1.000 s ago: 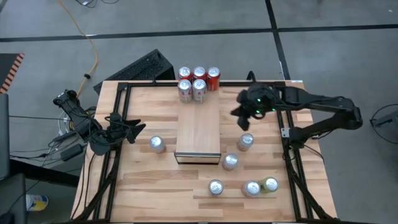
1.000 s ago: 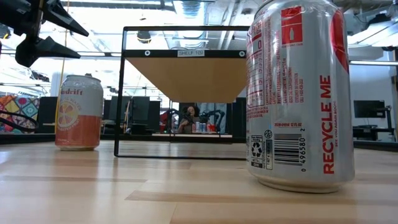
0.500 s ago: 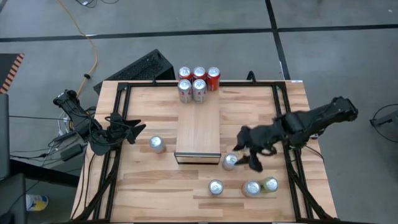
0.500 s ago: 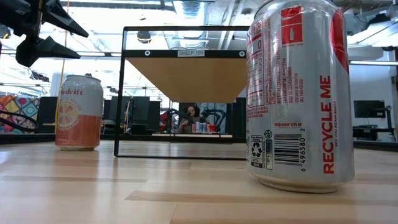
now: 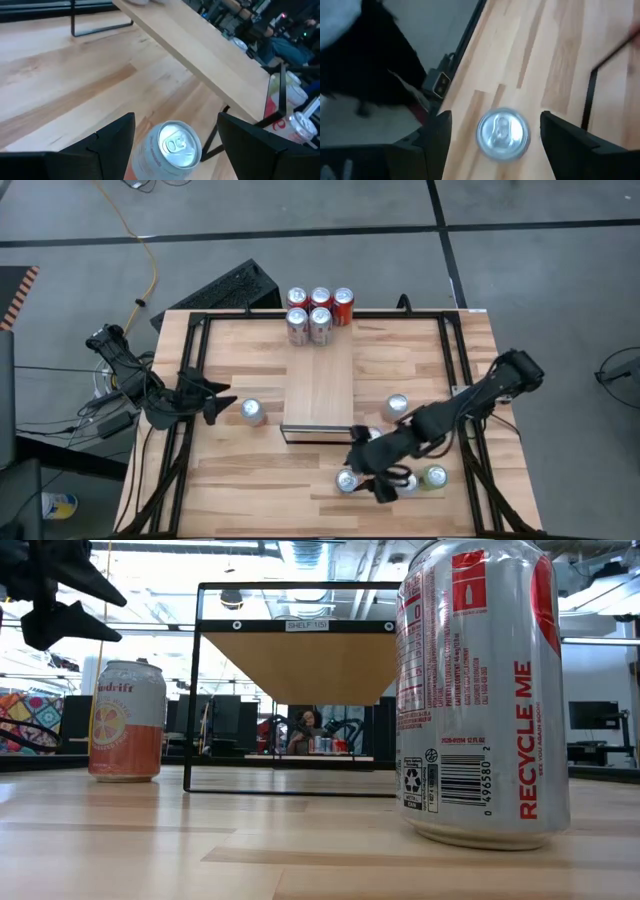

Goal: Place canned beverage on shelf
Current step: Put the red-silver soda can on the shelf aligned with the other red-silver soda can

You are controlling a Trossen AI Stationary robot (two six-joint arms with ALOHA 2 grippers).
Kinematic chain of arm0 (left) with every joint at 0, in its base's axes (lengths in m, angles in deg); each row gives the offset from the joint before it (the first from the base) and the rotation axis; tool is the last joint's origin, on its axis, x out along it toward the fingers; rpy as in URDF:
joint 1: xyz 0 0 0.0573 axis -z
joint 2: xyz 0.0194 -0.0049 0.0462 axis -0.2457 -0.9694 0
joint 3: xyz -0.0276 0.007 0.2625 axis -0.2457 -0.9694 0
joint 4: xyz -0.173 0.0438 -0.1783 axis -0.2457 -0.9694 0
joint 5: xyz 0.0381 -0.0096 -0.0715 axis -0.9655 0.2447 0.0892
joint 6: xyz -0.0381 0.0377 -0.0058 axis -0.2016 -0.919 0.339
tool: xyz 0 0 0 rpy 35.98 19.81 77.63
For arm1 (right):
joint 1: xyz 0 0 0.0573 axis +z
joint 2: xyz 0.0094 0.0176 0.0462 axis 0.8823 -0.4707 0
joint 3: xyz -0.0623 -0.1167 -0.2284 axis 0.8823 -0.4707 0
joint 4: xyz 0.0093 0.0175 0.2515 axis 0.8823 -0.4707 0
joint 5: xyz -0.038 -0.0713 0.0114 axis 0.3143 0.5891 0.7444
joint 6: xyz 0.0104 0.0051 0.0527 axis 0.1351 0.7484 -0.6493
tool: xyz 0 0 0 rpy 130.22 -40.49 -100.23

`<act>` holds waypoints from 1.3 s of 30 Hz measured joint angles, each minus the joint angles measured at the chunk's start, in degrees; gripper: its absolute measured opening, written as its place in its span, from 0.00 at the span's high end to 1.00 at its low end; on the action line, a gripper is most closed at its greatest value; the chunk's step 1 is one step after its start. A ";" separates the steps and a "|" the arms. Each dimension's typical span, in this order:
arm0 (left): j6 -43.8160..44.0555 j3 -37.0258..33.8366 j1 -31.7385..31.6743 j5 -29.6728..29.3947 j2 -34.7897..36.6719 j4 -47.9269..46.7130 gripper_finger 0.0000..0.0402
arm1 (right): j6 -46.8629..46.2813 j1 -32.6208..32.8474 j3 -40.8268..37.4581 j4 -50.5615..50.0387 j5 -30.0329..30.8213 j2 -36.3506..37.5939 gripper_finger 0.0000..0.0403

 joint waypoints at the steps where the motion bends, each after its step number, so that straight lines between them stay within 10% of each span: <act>1: -0.16 0.00 0.00 0.27 0.00 -0.02 0.33 | 2.72 0.00 1.34 -0.34 0.12 -1.27 0.30; 12: -0.62 0.00 0.00 5.64 0.02 -0.01 0.33 | 17.63 3.01 6.01 -5.02 0.92 -5.79 0.30; 39: -0.93 0.02 0.00 5.40 0.00 -0.30 0.33 | 13.67 1.82 11.47 -13.49 2.46 -15.00 0.09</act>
